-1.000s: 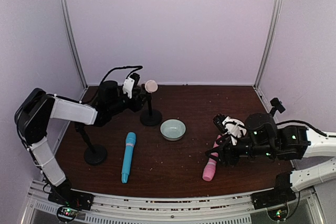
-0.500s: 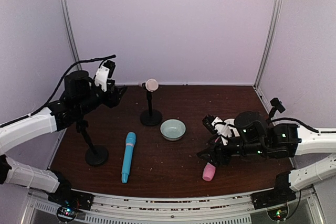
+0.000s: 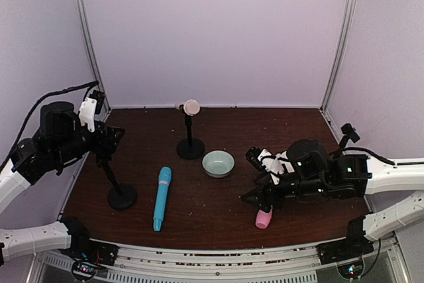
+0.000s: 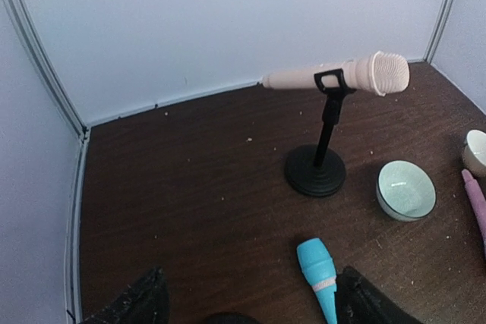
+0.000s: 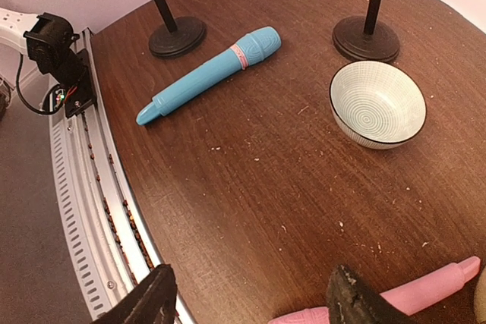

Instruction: Attach the microphones to the stand

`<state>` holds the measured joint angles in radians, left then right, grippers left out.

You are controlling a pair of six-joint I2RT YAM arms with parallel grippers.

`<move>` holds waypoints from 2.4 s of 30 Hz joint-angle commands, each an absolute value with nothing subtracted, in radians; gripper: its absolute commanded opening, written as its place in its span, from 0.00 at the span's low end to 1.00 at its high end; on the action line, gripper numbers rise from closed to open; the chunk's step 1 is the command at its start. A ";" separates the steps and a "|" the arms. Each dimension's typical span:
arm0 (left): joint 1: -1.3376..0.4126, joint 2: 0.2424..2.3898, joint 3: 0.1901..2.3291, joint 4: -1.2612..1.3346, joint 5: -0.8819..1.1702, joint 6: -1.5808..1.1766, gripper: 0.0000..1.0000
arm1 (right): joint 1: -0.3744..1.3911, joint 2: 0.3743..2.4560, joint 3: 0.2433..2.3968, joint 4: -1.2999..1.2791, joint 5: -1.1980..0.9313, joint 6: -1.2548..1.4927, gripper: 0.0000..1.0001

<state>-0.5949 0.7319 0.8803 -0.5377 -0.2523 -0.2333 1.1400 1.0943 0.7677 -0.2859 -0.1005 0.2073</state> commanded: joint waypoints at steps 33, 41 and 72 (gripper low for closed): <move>-0.592 0.666 0.819 -1.012 -0.355 -0.740 0.66 | 1.138 1.154 0.801 -0.239 -0.157 0.218 0.68; -0.594 0.649 0.920 -1.028 -0.395 -0.673 0.67 | 1.139 1.146 0.779 -0.220 -0.167 0.220 0.68; -0.619 0.487 0.730 -0.825 -0.142 -0.482 0.68 | 1.140 1.194 0.746 -0.155 -0.201 0.229 0.68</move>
